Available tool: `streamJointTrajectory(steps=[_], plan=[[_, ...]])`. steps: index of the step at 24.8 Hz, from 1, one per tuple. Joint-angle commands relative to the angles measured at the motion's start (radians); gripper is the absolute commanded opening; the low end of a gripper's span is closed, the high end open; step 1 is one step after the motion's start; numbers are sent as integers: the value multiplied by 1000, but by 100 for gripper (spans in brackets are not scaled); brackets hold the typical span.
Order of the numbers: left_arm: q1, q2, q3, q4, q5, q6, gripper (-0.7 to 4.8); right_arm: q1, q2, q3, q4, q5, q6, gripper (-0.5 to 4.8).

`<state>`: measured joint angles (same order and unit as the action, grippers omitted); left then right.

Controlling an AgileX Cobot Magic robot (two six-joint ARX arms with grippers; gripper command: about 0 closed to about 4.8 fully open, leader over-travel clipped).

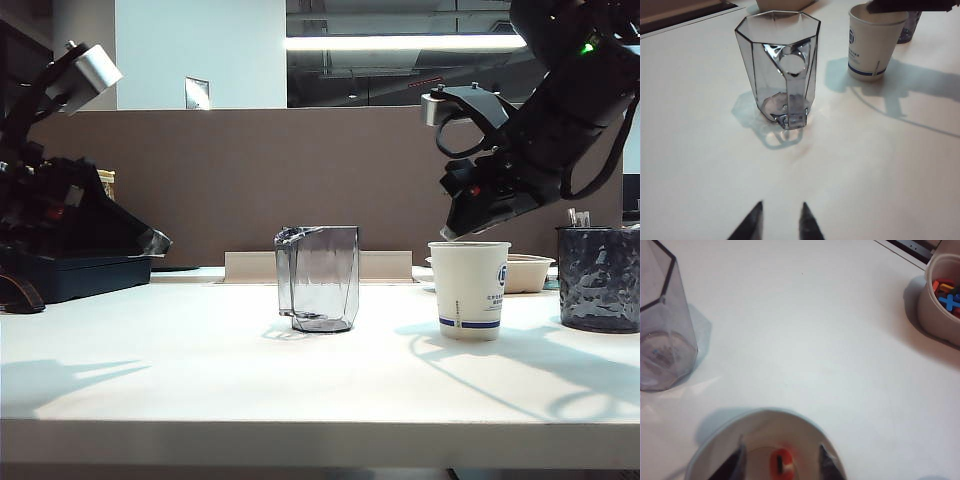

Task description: Pick up the letter "c" and put it in the paper cup.

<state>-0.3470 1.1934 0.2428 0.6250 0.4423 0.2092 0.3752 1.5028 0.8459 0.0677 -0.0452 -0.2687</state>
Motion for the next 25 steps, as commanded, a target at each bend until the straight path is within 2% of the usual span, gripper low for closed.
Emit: streamJointTrajectory(steps=[1, 13, 16, 21, 23, 25], plan=[[-1, -2, 3, 12, 4, 0, 89, 1, -4, 4, 4, -1, 14, 178], [-1, -105, 3, 42, 3, -31, 89, 1, -173, 4, -58, 51, 13, 174], [-1, -161, 3, 26, -6, -31, 89, 1, -222, 4, -94, 51, 14, 149], [-1, -324, 3, -110, -58, -34, 89, 1, -301, 4, -203, 51, 15, 135], [-1, -387, 3, -177, -65, -34, 89, 1, -325, 3, -247, 51, 16, 91], [-1, -449, 3, -236, -65, -33, 89, 1, -349, 2, -283, 51, 32, 73]])
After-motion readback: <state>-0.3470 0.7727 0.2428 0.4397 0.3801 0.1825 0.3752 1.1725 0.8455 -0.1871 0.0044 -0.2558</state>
